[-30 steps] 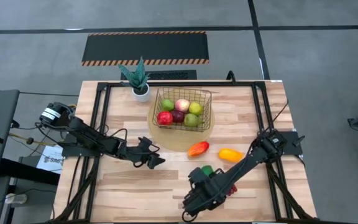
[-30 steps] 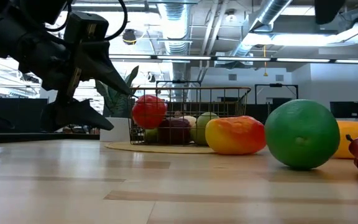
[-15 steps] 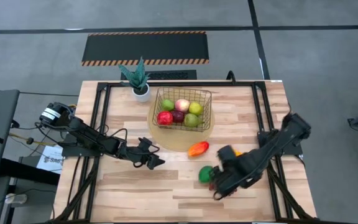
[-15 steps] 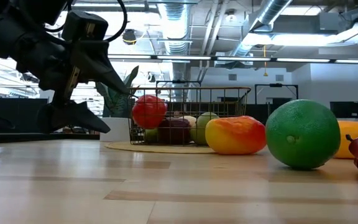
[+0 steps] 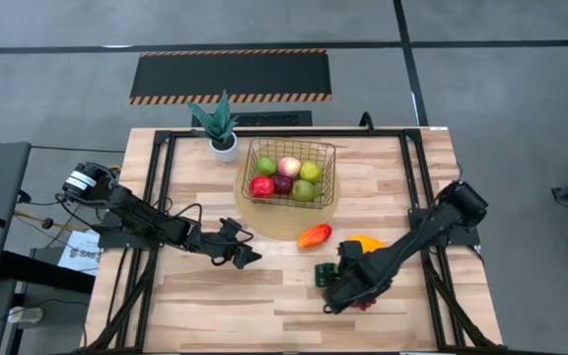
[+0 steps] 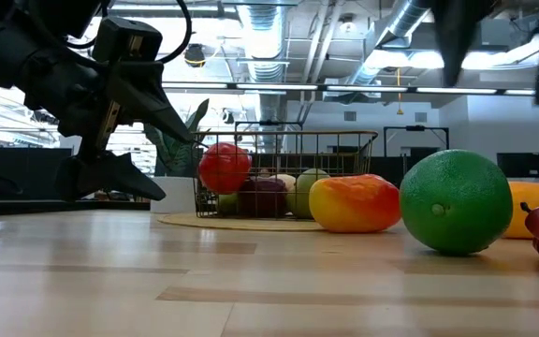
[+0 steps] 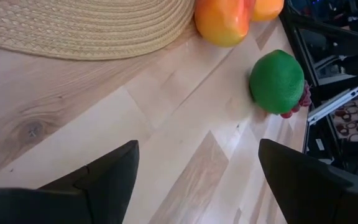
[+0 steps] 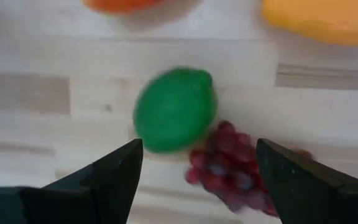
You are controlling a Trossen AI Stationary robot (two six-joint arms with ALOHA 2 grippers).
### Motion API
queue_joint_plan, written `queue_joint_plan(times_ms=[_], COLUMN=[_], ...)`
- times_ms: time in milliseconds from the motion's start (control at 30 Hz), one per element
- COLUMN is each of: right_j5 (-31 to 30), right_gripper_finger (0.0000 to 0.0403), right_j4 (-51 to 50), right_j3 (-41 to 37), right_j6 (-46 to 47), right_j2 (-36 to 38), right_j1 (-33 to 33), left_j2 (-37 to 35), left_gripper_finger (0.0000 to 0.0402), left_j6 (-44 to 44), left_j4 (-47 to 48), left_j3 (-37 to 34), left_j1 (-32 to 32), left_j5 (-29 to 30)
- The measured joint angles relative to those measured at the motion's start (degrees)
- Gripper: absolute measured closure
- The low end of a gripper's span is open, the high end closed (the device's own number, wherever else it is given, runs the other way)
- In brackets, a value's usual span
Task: Build produce basket
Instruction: Put the green lime into the wire basket
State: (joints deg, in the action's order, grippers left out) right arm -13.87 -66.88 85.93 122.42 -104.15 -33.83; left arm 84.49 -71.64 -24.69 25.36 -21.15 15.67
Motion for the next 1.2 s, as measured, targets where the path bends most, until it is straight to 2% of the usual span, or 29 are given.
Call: queue_joint_plan(times_ms=[167,433,700,1200], right_j5=[-1.62,-1.23,-1.25,-2.06], right_gripper_finger=[0.0072,0.0067,0.0069,0.0073], right_j4=[4.27,3.88,9.35,7.18], right_j3=[0.09,0.02,0.28,0.22], right_j6=[1.81,8.0,7.6,2.73], right_j2=[-2.84,-6.96,-11.08,-12.22], right_j1=[1.65,2.1,2.48,6.09], left_j2=[0.0,-0.02,-0.04,-0.04], left_gripper_finger=[0.0085,0.0085,0.0085,0.0085], left_j6=[0.4,0.7,1.46,1.76], left_j4=[0.0,0.13,1.71,1.76], left_j3=[0.0,-0.02,-0.04,-0.04], left_j1=[0.0,0.0,0.0,0.35], left_j5=[0.01,-0.36,-0.41,-0.58])
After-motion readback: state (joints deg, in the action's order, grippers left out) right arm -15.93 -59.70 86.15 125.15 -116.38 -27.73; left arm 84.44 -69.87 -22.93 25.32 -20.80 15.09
